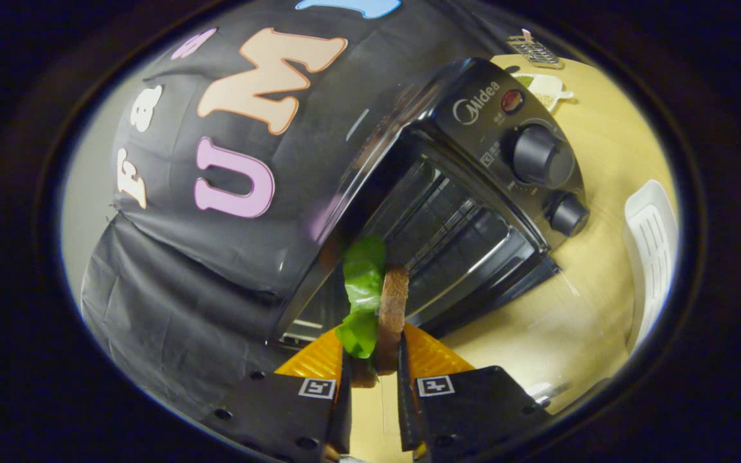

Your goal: Open the toaster oven, put the food inside, and close the toaster oven door.

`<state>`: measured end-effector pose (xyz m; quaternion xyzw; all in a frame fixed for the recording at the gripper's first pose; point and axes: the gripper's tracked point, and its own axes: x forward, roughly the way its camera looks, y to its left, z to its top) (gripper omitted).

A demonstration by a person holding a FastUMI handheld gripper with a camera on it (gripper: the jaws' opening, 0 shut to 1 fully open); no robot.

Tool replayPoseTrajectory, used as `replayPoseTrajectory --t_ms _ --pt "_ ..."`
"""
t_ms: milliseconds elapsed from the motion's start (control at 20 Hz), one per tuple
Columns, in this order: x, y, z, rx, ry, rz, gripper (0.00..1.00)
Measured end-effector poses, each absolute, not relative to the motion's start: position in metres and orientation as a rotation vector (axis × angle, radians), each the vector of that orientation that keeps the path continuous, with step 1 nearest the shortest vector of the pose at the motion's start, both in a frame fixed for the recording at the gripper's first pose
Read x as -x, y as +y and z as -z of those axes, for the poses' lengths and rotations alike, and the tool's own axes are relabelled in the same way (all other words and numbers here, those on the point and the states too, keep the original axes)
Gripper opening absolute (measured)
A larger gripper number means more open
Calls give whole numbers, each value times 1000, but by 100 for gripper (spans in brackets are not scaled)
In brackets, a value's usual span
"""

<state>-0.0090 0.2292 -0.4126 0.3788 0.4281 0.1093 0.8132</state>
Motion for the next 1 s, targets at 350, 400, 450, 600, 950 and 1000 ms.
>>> replayPoseTrajectory --t_ms 350,400,450,600,950,1000 --pt "-24 221 436 -765 852 -136 32" --pt "-28 221 439 -744 841 -130 31" --pt "-31 220 443 -725 835 -121 31" --pt "-36 221 451 -658 794 -121 32" --pt "-43 212 449 -481 737 -118 66" --pt "-44 210 448 -440 729 -107 72"
